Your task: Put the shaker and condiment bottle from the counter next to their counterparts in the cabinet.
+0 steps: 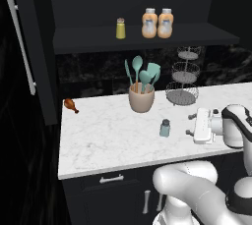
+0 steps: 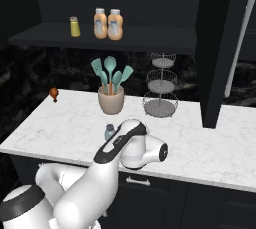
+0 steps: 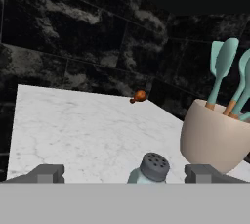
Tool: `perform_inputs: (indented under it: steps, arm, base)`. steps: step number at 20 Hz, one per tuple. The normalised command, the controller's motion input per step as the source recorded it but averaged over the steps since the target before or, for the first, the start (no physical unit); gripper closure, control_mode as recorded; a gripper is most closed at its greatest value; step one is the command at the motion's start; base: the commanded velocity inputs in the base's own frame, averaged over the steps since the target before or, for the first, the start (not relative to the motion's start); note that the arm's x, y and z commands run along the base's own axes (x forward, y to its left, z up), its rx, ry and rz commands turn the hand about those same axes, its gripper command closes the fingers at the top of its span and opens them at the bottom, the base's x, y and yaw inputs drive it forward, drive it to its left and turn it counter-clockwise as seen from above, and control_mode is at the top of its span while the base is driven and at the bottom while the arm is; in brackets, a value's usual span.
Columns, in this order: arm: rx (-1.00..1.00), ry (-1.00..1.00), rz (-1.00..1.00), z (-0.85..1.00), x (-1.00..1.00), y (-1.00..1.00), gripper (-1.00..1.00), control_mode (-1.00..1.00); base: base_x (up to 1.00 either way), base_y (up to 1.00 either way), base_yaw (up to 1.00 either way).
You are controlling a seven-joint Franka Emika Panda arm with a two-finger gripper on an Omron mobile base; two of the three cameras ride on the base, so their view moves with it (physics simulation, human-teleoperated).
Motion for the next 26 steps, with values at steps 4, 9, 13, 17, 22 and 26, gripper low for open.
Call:
perform_inputs:
  steps: [4, 9, 13, 17, 22, 26]
  arm:
    - [0.00, 0.00, 0.11, -0.08, 0.10, 0.19, -1.00, -1.00]
    - [0.00, 0.05, 0.01, 0.00, 0.38, -0.02, -1.00, -1.00]
    - [0.00, 0.06, 0.00, 0.00, 0.26, 0.00, -1.00, -1.00]
    - [-0.04, 0.03, 0.00, -0.06, 0.16, 0.00, -1.00, -1.00]
    - [-0.01, 0.01, 0.00, -0.02, 0.09, 0.00, -1.00, -1.00]
    - [0.00, 0.00, 0.00, -0.08, 0.00, 0.00, -1.00, -1.00]
  base:
    - [0.00, 0.00, 0.00]
    - [0.00, 0.00, 0.00]
    - [0.00, 0.00, 0.00]
    - [0.00, 0.00, 0.00]
    - [0.00, 0.00, 0.00]
    - [0.00, 0.00, 0.00]
